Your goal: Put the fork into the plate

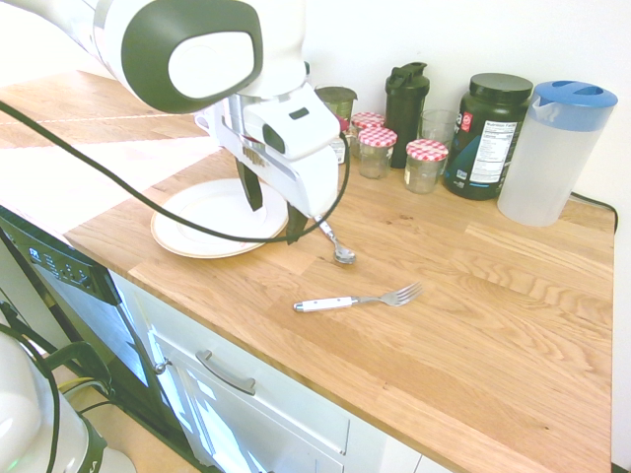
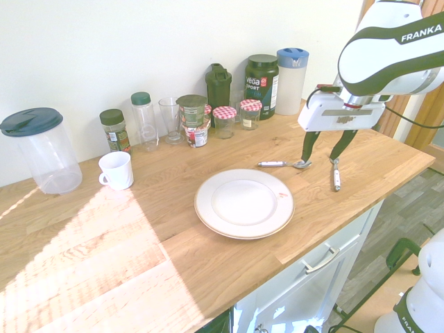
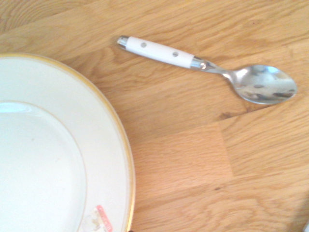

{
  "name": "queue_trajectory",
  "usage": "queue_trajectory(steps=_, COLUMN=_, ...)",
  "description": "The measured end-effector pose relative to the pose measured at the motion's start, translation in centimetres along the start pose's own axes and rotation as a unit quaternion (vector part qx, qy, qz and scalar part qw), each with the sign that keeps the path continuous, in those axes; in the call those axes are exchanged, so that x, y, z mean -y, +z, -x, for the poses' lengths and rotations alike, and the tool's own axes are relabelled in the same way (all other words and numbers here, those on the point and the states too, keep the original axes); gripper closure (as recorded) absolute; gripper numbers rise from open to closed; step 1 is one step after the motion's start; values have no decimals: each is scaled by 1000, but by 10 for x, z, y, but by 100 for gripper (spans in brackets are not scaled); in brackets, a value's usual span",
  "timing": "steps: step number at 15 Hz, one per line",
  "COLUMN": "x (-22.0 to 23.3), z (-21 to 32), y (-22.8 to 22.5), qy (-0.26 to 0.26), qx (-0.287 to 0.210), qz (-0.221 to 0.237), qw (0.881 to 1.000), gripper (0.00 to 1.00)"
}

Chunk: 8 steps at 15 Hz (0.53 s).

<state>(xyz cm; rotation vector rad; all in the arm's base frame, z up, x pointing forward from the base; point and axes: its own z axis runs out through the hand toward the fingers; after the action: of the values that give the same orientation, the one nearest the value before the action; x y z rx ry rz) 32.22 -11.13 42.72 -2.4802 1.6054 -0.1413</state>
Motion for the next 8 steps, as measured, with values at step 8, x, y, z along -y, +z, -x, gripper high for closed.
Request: queue_trajectory(steps=8, x=-57, z=-63, y=31, qy=50, qx=19, qz=13, qw=998, gripper=0)
